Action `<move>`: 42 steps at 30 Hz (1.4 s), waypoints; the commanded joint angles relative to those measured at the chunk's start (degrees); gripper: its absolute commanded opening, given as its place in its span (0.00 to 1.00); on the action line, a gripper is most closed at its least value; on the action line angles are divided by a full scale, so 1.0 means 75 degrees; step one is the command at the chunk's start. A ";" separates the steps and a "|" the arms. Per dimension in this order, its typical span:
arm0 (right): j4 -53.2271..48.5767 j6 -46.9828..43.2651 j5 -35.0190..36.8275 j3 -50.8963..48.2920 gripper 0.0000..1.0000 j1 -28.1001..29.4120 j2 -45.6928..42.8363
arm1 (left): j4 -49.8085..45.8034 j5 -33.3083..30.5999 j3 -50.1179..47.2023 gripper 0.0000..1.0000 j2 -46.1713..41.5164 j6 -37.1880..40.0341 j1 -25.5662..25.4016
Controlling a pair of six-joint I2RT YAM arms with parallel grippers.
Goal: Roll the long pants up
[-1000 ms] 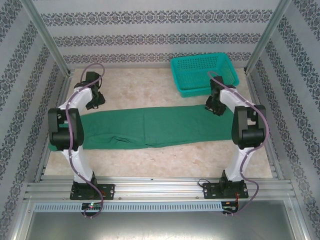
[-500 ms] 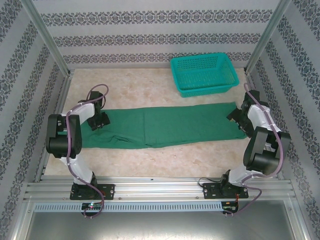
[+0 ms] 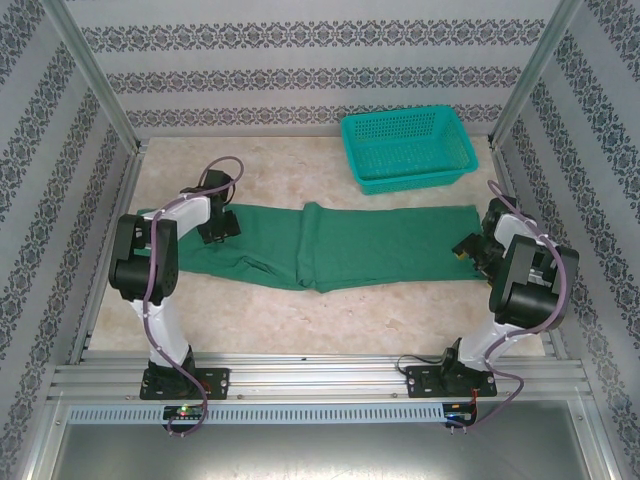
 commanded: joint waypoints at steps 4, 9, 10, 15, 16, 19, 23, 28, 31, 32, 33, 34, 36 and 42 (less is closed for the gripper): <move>0.0049 -0.0094 0.0356 -0.0059 0.89 -0.0092 0.0055 | -0.0887 -0.0462 -0.0719 0.58 -0.0714 -0.0279 0.0212; 0.0120 -0.0183 0.0568 0.0044 0.76 -0.0157 0.0237 | -0.0683 0.0140 -0.1178 0.58 -0.1086 -0.0334 0.0985; 0.0180 -0.0204 0.0614 0.0053 0.58 -0.0169 0.0269 | -0.0672 0.0150 -0.1188 0.58 -0.1145 -0.0321 0.1049; 0.0321 0.0059 0.1065 -0.0086 0.00 -0.0386 0.0232 | -0.0830 -0.0215 -0.1094 0.57 -0.1527 -0.0393 0.1085; 0.0395 0.0113 0.1168 -0.0215 0.00 -0.0460 0.0067 | -0.0821 -0.0321 -0.1146 0.56 -0.1694 -0.0456 0.1118; 0.0483 0.0115 0.1507 -0.0431 0.00 -0.0622 -0.0553 | -0.0715 -0.0240 -0.1184 0.57 -0.1910 -0.0429 0.1196; 0.0815 0.0238 0.0954 -0.0662 0.00 -0.0489 -0.1639 | -0.0618 -0.0037 -0.0985 0.56 -0.1817 -0.0429 0.1196; 0.0418 0.0325 0.0850 -0.0129 0.00 0.1444 -0.2910 | -0.0277 0.0306 -0.0937 0.56 -0.1844 -0.0624 0.1219; 0.0160 0.0374 0.0909 0.0348 0.00 0.2999 -0.3353 | -0.0120 0.0555 -0.0818 0.56 -0.1736 -0.0610 0.1254; 0.0074 0.0476 0.0891 0.0521 0.00 0.3533 -0.3381 | -0.0099 0.0604 -0.0758 0.56 -0.1708 -0.0590 0.1309; 0.0001 0.0572 0.0902 0.0668 0.00 0.3949 -0.3350 | -0.0103 0.0642 -0.0711 0.55 -0.1705 -0.0605 0.1366; -0.0046 0.0645 0.0879 0.0872 0.00 0.4541 -0.3240 | -0.0065 0.0671 -0.0684 0.55 -0.1745 -0.0651 0.1470; -0.0224 0.0770 0.1002 0.1344 0.00 0.5535 -0.2869 | 0.0070 0.0758 -0.0736 0.55 -0.1916 -0.0799 0.1745; -0.0628 0.0699 0.1041 0.3611 0.00 0.7839 -0.0900 | 0.0343 0.1397 -0.0900 0.55 -0.2341 -0.1074 0.2852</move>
